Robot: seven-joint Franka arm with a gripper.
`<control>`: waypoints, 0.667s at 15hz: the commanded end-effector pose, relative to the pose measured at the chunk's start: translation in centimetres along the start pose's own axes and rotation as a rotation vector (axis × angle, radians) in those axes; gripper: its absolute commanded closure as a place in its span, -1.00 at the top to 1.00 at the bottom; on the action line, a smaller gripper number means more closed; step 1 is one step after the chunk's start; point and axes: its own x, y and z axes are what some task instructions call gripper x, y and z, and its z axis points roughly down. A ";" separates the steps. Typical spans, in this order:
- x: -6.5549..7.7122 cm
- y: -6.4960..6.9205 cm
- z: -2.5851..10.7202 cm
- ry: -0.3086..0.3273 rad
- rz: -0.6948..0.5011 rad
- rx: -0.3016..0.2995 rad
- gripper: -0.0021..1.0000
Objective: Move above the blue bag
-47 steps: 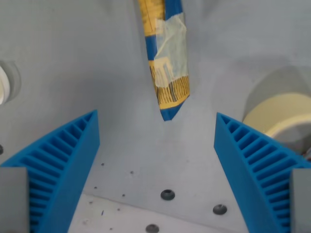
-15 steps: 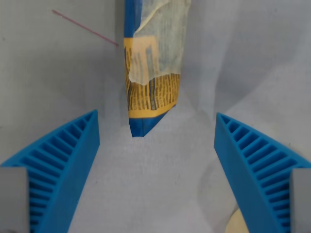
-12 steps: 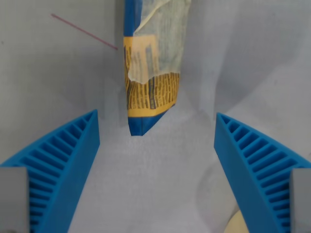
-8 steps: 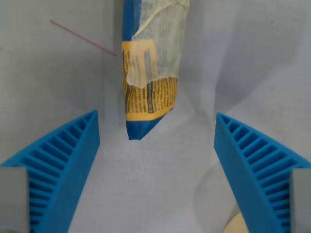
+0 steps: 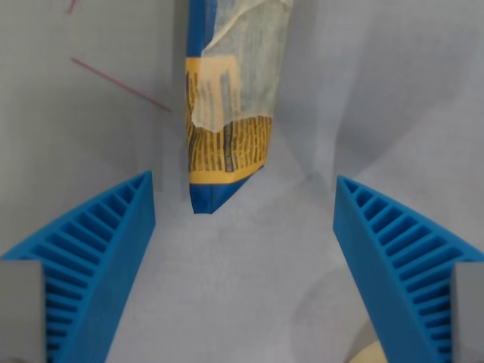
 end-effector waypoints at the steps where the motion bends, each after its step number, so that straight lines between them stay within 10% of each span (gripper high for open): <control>1: 0.9 0.3 0.4 0.007 -0.013 0.000 0.99; 10: 1.4 0.5 0.4 0.010 -0.006 -0.005 1.00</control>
